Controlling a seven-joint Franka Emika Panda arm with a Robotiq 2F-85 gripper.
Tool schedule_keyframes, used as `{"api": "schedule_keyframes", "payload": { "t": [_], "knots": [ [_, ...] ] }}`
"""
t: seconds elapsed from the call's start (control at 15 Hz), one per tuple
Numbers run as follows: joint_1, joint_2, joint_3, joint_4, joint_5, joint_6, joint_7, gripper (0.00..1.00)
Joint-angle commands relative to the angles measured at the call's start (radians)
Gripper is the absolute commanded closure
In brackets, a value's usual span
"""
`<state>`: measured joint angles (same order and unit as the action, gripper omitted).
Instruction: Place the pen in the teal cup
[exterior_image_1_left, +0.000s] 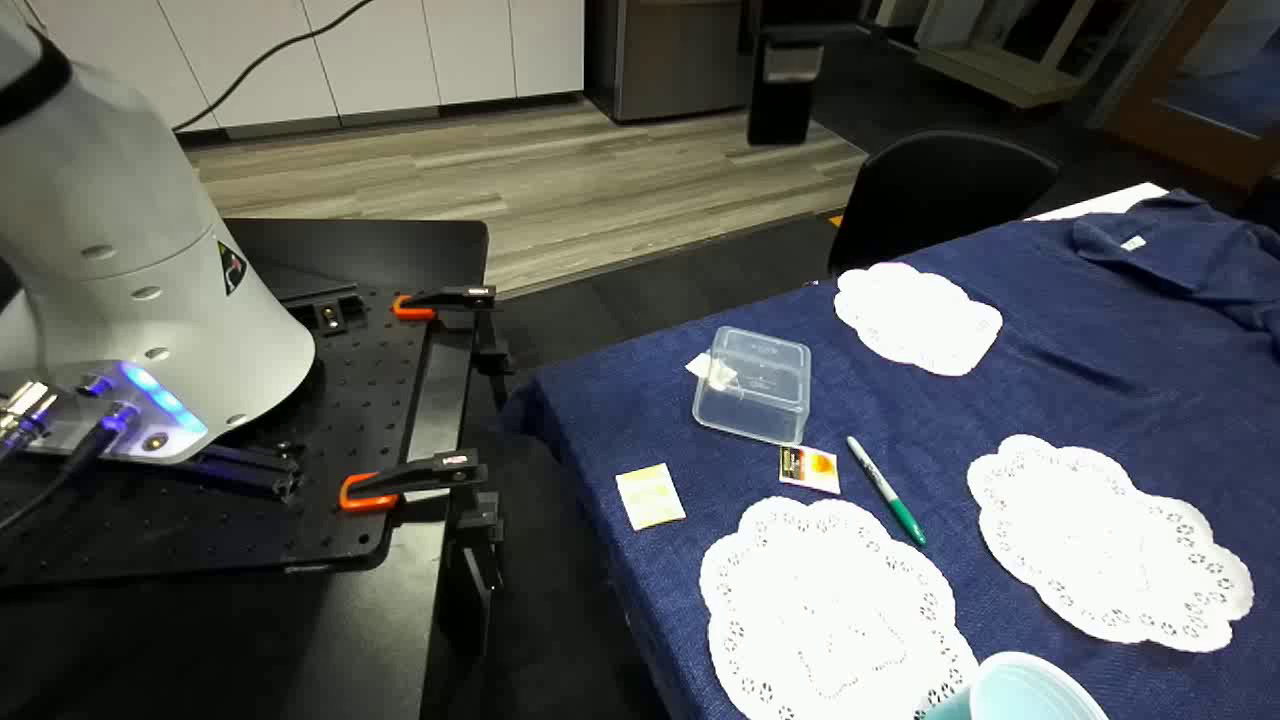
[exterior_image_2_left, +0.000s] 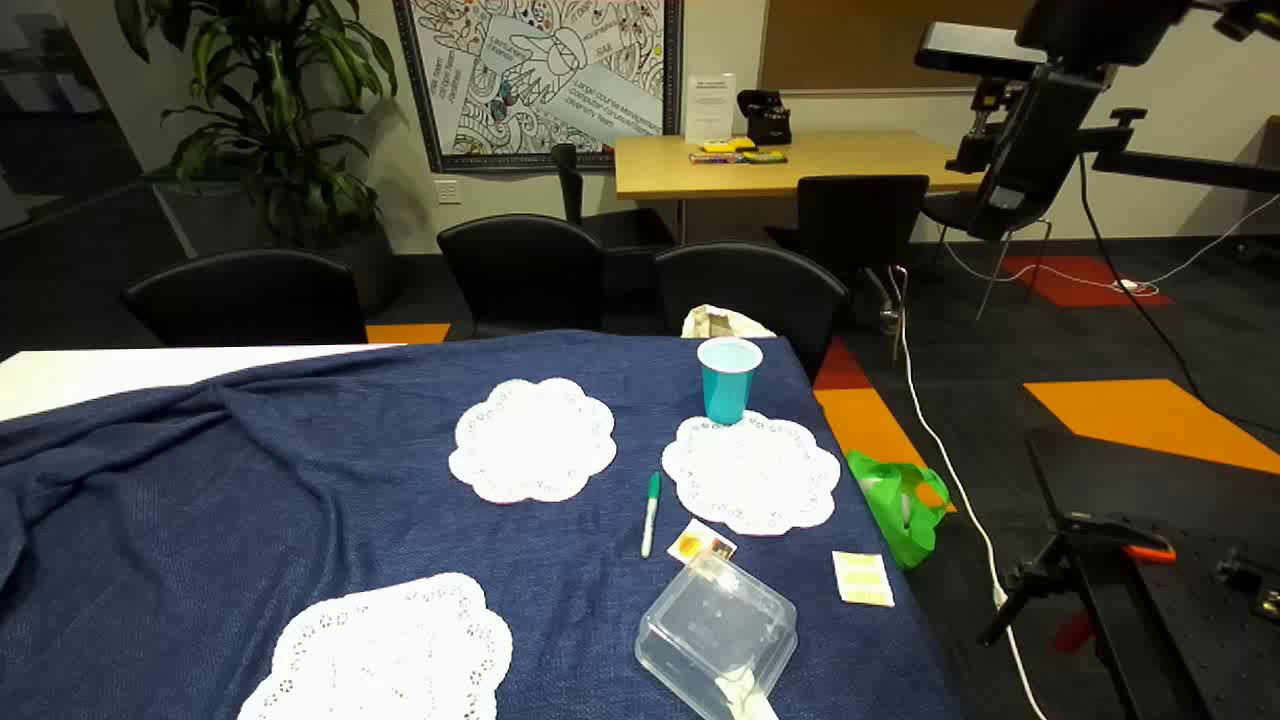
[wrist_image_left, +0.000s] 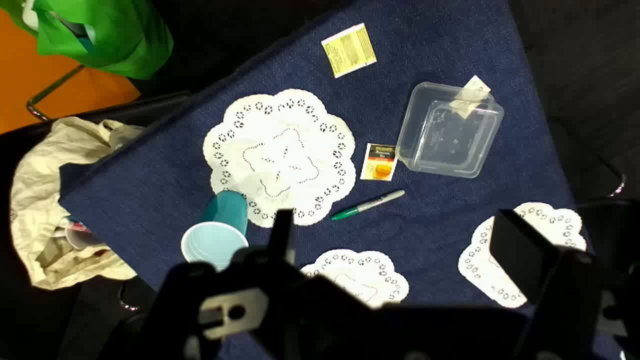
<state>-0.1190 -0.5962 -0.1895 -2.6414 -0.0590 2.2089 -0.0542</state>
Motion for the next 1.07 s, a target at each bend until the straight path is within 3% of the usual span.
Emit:
{"api": "schedule_keyframes", "payload": {
  "t": [0.0, 0.53, 1.0],
  "knots": [
    [-0.015, 0.002, 0.014, 0.002, 0.010, -0.002, -0.008, 0.00],
    [-0.015, 0.034, 0.026, 0.009, 0.014, 0.027, 0.024, 0.00],
    [-0.017, 0.165, 0.071, 0.024, 0.021, 0.163, 0.156, 0.00]
  ]
}}
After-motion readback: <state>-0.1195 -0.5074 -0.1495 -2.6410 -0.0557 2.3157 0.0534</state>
